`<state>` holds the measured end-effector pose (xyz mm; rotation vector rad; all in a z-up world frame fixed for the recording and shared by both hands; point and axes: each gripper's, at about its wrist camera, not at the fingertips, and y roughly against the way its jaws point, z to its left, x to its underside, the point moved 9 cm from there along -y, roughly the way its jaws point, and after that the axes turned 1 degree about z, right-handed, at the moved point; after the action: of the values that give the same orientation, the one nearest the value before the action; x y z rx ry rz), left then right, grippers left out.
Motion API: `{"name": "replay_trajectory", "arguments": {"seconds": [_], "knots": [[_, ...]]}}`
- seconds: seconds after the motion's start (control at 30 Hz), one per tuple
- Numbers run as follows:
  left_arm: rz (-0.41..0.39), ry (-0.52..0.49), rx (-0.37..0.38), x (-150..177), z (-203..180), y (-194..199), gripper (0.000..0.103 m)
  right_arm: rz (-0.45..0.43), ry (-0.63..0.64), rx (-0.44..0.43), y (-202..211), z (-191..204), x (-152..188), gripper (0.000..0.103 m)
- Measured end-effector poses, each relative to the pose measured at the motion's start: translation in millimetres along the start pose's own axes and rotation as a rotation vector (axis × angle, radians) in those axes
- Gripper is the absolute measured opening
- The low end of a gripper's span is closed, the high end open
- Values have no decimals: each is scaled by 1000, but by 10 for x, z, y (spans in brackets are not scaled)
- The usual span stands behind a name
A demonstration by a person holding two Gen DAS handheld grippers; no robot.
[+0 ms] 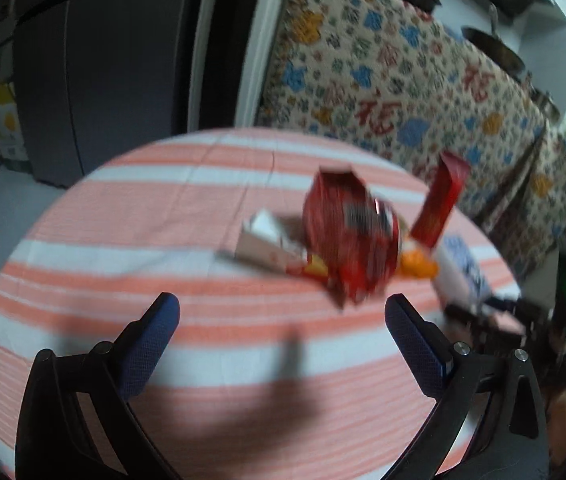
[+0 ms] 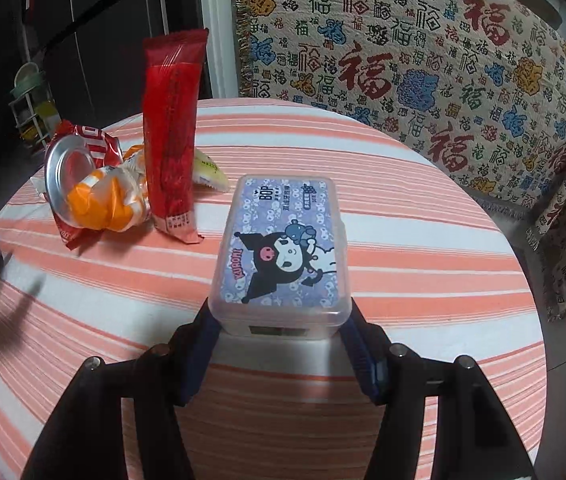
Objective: Collect trash
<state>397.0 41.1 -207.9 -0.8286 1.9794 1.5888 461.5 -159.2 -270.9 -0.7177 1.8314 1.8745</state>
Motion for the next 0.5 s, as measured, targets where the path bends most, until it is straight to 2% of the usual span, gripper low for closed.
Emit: {"name": "replay_trajectory", "arguments": {"seconds": [0.1,0.13,0.17,0.23,0.27,0.3,0.43,0.5], "knots": [[10,85,-37,-232,94,-191,101,0,3,5,-11,-1,-12,61],[28,116,-38,-257,135,-285,95,0,2,3,-13,-2,-15,61],[53,154,-30,-253,181,-374,87,0,1,1,-14,6,-15,61],[88,199,2,-166,221,-477,44,0,-1,-1,-15,3,-16,61],[97,220,37,-125,211,-506,36,0,-3,-3,-16,5,-19,61],[96,227,43,-71,219,-486,34,0,-4,-5,-15,-1,-18,61],[85,230,72,89,264,-307,11,-1,-8,-8,0,-5,-3,61],[93,230,97,187,289,-181,10,-1,-9,-5,26,-16,22,61]]}}
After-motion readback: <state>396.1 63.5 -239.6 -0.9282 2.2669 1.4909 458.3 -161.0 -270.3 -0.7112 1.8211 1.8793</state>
